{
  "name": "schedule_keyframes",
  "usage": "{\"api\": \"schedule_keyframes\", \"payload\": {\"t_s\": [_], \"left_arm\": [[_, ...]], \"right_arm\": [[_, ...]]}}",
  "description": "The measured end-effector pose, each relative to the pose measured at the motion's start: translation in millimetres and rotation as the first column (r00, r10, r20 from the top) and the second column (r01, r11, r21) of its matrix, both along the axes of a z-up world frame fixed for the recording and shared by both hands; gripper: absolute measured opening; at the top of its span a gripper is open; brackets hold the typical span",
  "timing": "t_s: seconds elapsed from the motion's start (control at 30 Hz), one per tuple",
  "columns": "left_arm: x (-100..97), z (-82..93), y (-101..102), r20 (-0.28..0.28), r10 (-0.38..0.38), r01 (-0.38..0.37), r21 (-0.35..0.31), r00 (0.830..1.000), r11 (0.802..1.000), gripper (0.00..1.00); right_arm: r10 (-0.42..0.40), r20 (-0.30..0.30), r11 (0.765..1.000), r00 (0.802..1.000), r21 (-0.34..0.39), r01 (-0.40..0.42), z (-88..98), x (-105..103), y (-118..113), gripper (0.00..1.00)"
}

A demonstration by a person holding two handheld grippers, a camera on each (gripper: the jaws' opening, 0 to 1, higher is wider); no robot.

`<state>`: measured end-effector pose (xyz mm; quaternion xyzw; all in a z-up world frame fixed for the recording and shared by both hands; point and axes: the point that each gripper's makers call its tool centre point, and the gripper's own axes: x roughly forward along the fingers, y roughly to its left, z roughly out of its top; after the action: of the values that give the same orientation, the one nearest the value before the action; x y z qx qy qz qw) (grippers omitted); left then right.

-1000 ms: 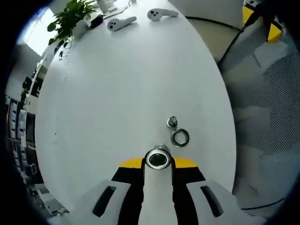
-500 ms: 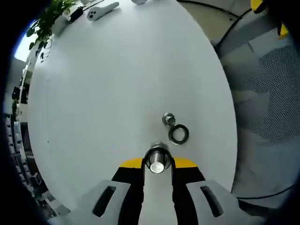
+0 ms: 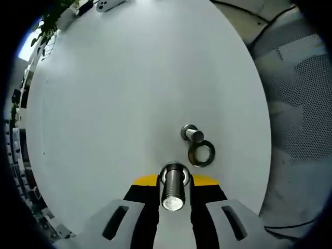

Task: Place the washer onto the threaded stud by aligning its center hole with the stud, sliding it down to the base, and recovering from edge contact or off-axis alignment until the washer reaches the visible bottom stop.

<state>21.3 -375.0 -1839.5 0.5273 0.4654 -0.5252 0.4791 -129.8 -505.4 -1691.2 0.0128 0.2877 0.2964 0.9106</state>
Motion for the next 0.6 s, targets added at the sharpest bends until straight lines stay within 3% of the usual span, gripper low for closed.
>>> {"api": "schedule_keyframes", "payload": {"t_s": [0.17, 0.23, 0.27, 0.33, 0.43, 0.53, 0.6], "left_arm": [[1.0, -0.5, -3, 0.019, 0.005, -0.005, -0.035, 1.0, 0.999, 0.21], [0.2, 1.1, 0, 0.035, -0.007, 0.008, -0.052, 0.999, 0.999, 0.21], [2.1, 3.9, -3, 0.051, -0.041, 0.045, -0.09, 0.998, 0.995, 0.21], [3.3, 8.7, 3, 0.066, 0.018, -0.012, -0.103, 0.998, 0.995, 0.24], [0.3, 16.8, 8, 0.071, 0.017, -0.008, -0.124, 0.997, 0.992, 0.28], [3.5, 30.5, 3, 0.128, 0.026, 0.0, -0.203, 0.991, 0.979, 0.39], [-0.4, 40.5, 0, 0.13, 0.059, -0.023, -0.262, 0.99, 0.965, 0.37]], "right_arm": [[0.001, -0.001, 1.0, 1.0, -0.002, -0.001, -0.4, 0, 0, 0.24], [-0.002, -0.002, 1.0, 1.0, -0.004, 0.002, -0.6, 0, -1, 0.24], [-0.003, -0.002, 1.0, 1.0, -0.004, 0.003, -0.6, 0, -1, 0.24], [-0.003, -0.003, 1.0, 1.0, -0.004, 0.003, -0.8, 0, -1, 0.24], [-0.001, -0.005, 1.0, 1.0, -0.004, 0.001, -1.0, 0, -1, 0.24], [0.001, -0.005, 1.0, 1.0, -0.004, -0.001, -1.0, -1, 0, 0.24], [0.002, -0.004, 1.0, 1.0, -0.003, -0.002, -0.8, -1, 0, 0.24]]}}
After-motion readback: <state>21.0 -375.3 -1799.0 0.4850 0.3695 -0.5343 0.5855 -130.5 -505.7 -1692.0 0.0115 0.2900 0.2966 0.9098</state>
